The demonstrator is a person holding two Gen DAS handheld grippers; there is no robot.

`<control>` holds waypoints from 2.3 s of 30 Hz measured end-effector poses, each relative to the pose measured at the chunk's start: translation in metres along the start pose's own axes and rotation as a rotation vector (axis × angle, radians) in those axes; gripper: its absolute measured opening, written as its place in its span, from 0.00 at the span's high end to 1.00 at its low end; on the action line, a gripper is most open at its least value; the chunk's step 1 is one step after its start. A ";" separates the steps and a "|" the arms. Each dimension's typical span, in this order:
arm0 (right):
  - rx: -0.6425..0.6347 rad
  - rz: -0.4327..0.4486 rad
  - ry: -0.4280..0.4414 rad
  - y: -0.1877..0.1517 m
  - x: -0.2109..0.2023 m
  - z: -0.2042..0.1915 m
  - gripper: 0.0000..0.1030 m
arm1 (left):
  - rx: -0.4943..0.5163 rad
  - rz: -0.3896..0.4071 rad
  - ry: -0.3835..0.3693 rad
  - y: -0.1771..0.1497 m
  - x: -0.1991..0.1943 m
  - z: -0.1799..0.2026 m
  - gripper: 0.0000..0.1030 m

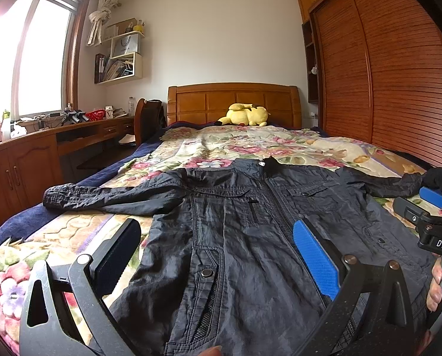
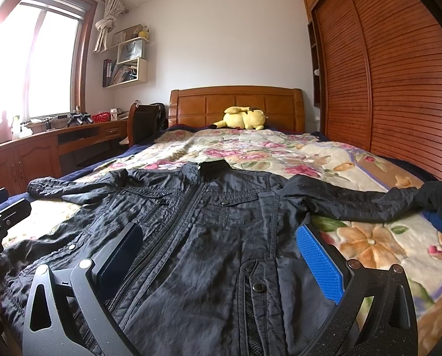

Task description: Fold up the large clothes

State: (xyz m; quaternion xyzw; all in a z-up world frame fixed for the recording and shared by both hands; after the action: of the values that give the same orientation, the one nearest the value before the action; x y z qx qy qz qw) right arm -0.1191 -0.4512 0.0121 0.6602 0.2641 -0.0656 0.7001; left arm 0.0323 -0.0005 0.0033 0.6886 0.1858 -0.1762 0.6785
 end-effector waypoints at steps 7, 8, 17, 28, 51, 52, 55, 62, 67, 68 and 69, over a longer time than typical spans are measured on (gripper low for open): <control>-0.035 -0.029 0.039 0.001 0.003 -0.014 0.00 | 0.017 -0.035 0.005 0.001 0.002 -0.012 0.00; -0.040 -0.034 0.047 0.001 0.004 -0.016 0.00 | 0.020 -0.042 0.010 0.000 0.003 -0.015 0.00; -0.068 -0.058 0.094 0.008 0.011 -0.029 0.00 | 0.004 -0.090 0.022 -0.004 0.002 -0.048 0.00; -0.131 -0.097 0.154 0.023 0.034 -0.061 0.00 | -0.067 -0.169 0.049 0.002 0.015 -0.112 0.00; -0.292 -0.185 0.301 0.077 0.118 -0.154 0.00 | -0.125 -0.338 0.139 0.006 0.111 -0.281 0.00; -0.306 -0.193 0.307 0.074 0.122 -0.157 0.00 | -0.123 -0.345 0.141 0.005 0.116 -0.286 0.00; -0.334 -0.224 0.329 0.063 0.135 -0.160 0.00 | -0.137 -0.371 0.143 0.004 0.134 -0.304 0.02; -0.319 -0.257 0.380 0.057 0.154 -0.153 0.00 | -0.210 -0.433 0.175 0.009 0.178 -0.347 0.07; -0.307 -0.245 0.365 0.057 0.152 -0.154 0.00 | -0.258 -0.436 0.200 0.018 0.200 -0.372 0.09; -0.304 -0.250 0.362 0.055 0.153 -0.156 0.00 | -0.272 -0.440 0.212 0.019 0.205 -0.378 0.09; -0.301 -0.258 0.362 0.054 0.155 -0.156 0.00 | -0.280 -0.441 0.217 0.020 0.209 -0.382 0.09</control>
State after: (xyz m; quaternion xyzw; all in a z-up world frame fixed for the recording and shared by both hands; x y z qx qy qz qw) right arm -0.0079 -0.2551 -0.0085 0.5106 0.4738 0.0050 0.7175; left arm 0.2203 0.3846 -0.0765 0.5458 0.4251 -0.2176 0.6885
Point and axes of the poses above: each gripper's, at about its wrist camera, not at the fingertips, and x roughly the way its jaws point, z to its right, y to its top, the point moved 4 cm from there along x, roughly the way its jaws point, and after that the axes turned 12 degrees about -z, right-handed, at the moved point
